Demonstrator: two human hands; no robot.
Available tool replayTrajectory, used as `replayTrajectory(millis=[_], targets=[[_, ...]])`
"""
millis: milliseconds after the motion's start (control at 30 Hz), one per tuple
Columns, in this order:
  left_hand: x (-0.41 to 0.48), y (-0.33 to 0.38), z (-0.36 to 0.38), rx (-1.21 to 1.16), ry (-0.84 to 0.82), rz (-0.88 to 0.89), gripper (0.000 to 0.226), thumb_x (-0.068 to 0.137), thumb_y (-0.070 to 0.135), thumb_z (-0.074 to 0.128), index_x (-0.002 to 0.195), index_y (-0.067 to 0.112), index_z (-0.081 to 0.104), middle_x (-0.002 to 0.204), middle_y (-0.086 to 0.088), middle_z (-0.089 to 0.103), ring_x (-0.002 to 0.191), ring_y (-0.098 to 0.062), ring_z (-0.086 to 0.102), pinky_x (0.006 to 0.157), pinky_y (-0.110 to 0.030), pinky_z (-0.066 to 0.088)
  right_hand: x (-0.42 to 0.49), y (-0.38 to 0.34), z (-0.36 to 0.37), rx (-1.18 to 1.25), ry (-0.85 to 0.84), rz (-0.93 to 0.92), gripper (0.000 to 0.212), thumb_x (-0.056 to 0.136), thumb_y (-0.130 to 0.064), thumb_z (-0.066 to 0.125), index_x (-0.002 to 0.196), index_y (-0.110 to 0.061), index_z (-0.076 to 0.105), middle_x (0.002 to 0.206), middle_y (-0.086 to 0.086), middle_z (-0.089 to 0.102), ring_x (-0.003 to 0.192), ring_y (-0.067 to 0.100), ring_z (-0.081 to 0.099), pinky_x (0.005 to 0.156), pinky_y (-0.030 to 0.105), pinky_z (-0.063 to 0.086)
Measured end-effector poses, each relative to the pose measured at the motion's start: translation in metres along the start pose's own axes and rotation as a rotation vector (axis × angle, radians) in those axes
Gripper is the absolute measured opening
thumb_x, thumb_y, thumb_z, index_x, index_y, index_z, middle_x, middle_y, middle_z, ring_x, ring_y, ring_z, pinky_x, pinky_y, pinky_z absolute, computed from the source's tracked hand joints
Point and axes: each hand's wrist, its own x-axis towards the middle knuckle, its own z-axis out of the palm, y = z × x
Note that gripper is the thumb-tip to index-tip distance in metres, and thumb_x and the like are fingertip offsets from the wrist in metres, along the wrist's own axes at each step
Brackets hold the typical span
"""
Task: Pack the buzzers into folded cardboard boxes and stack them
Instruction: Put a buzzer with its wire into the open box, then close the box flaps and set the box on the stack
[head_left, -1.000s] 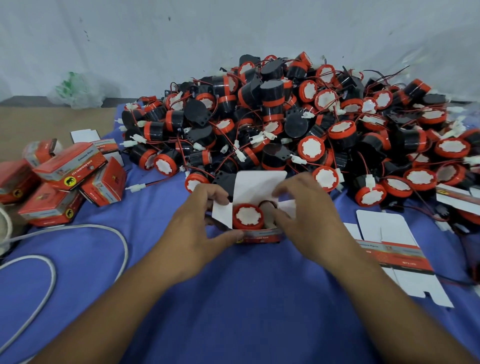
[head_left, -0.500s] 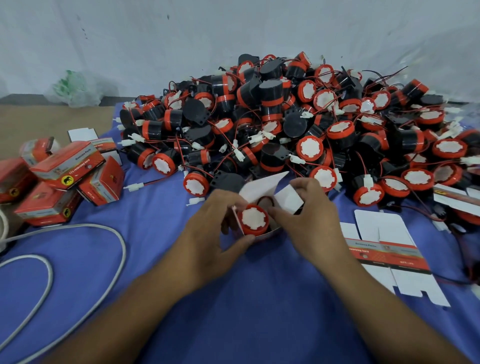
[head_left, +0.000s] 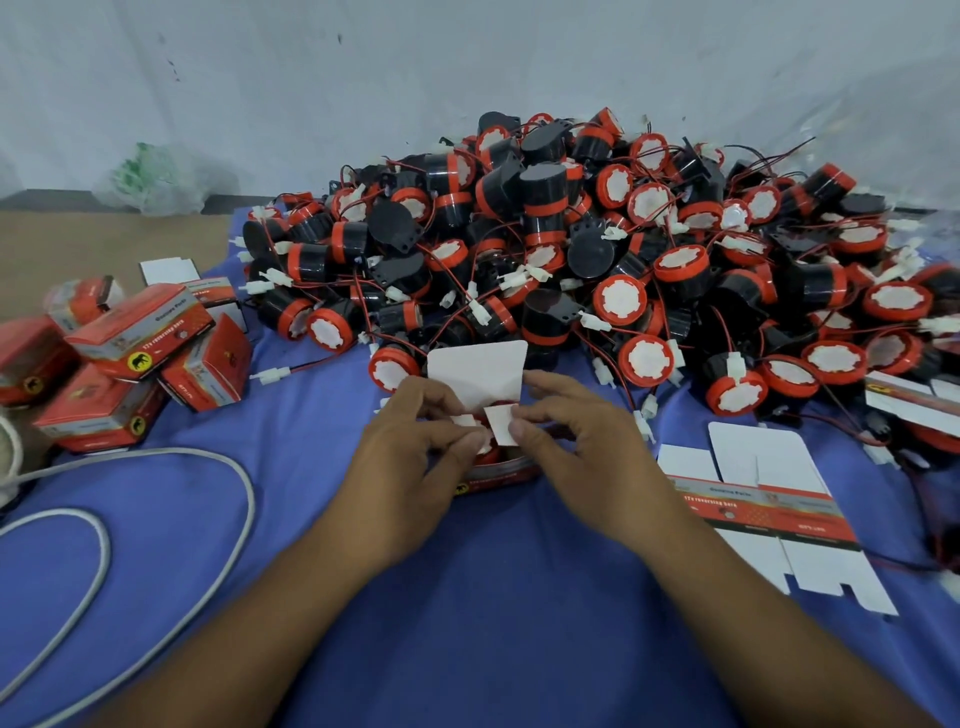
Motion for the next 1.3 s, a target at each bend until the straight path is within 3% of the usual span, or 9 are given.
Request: replayTrajectory(millis=[67, 167, 267, 367, 433, 533, 800, 1067, 1300], targets=[[0.001, -0.002, -0.001, -0.09, 0.043, -0.092, 0.013, 0.087, 0.012, 0.075, 0.091, 0.024, 0.073, 0.099, 0.006, 0.054, 0.087, -0.007, 0.056, 0.072, -0.014, 0.044, 0.0, 0.0, -0.001, 0.142, -0.006, 0.063, 0.016, 0.093, -0.016, 0.069, 0.107, -0.023, 0.069, 0.12, -0.025, 0.06, 0.106, -0.007, 0.06, 0.082, 0.011, 0.049], [0.003, -0.005, -0.001, -0.287, 0.069, -0.276, 0.047, 0.081, 0.007, 0.078, 0.105, 0.036, 0.05, 0.1, 0.008, 0.054, 0.077, -0.014, 0.056, 0.068, -0.037, 0.054, 0.002, -0.001, -0.004, 0.284, -0.043, 0.101, 0.051, 0.088, -0.013, 0.074, 0.118, -0.041, 0.044, 0.112, -0.018, 0.06, 0.104, -0.001, 0.06, 0.077, 0.018, 0.053], [0.004, -0.005, -0.004, -0.304, -0.026, -0.159, 0.053, 0.085, 0.001, 0.073, 0.113, 0.042, 0.055, 0.104, 0.011, 0.057, 0.08, -0.011, 0.058, 0.065, -0.032, 0.052, 0.003, -0.004, -0.007, 0.22, -0.111, -0.004, 0.043, 0.088, -0.006, 0.071, 0.117, -0.036, 0.058, 0.112, -0.009, 0.06, 0.1, 0.007, 0.061, 0.079, 0.02, 0.05], [0.003, -0.008, -0.008, -0.252, -0.082, -0.091, 0.042, 0.082, -0.013, 0.069, 0.103, 0.022, 0.071, 0.115, 0.003, 0.062, 0.105, -0.007, 0.06, 0.078, -0.036, 0.055, 0.001, -0.003, -0.01, 0.079, -0.121, -0.092, 0.028, 0.087, -0.004, 0.074, 0.11, -0.02, 0.075, 0.117, -0.005, 0.061, 0.109, 0.007, 0.06, 0.091, 0.023, 0.049], [0.002, -0.01, -0.01, -0.228, -0.132, -0.131, 0.037, 0.082, -0.007, 0.07, 0.108, 0.019, 0.072, 0.126, 0.004, 0.059, 0.115, -0.005, 0.058, 0.084, -0.039, 0.056, -0.001, -0.002, -0.015, 0.063, -0.183, -0.102, 0.032, 0.088, -0.022, 0.076, 0.119, -0.02, 0.073, 0.127, -0.008, 0.06, 0.119, 0.003, 0.056, 0.099, 0.023, 0.048], [-0.001, -0.012, -0.015, -0.249, -0.239, -0.158, 0.038, 0.08, 0.029, 0.074, 0.117, 0.031, 0.065, 0.138, 0.012, 0.051, 0.118, -0.006, 0.057, 0.088, -0.037, 0.056, -0.002, 0.001, -0.022, 0.062, -0.247, -0.084, 0.051, 0.084, -0.045, 0.071, 0.13, -0.023, 0.067, 0.137, -0.014, 0.056, 0.128, -0.005, 0.049, 0.104, 0.021, 0.045], [0.001, -0.013, -0.015, -0.265, -0.22, -0.163, 0.047, 0.079, 0.034, 0.071, 0.123, 0.019, 0.067, 0.135, 0.01, 0.057, 0.125, -0.005, 0.054, 0.099, -0.04, 0.052, 0.001, 0.002, -0.02, 0.045, -0.202, -0.097, 0.048, 0.087, -0.037, 0.072, 0.13, -0.017, 0.066, 0.131, -0.009, 0.063, 0.121, -0.001, 0.057, 0.102, 0.021, 0.048], [0.003, -0.011, -0.015, -0.237, -0.199, -0.16, 0.04, 0.082, 0.033, 0.064, 0.12, 0.023, 0.068, 0.131, 0.01, 0.061, 0.124, -0.001, 0.054, 0.104, -0.033, 0.047, 0.0, 0.002, -0.017, 0.053, -0.179, -0.074, 0.038, 0.088, -0.035, 0.068, 0.123, -0.02, 0.07, 0.123, -0.023, 0.06, 0.117, -0.012, 0.054, 0.096, 0.01, 0.045], [0.004, -0.01, -0.016, -0.252, -0.174, -0.149, 0.032, 0.086, 0.032, 0.059, 0.117, 0.031, 0.067, 0.128, 0.017, 0.061, 0.125, 0.005, 0.052, 0.104, -0.028, 0.047, 0.0, 0.001, -0.017, 0.009, -0.184, -0.07, 0.036, 0.093, -0.033, 0.065, 0.127, -0.022, 0.069, 0.136, -0.008, 0.062, 0.128, -0.005, 0.05, 0.105, 0.015, 0.043]])
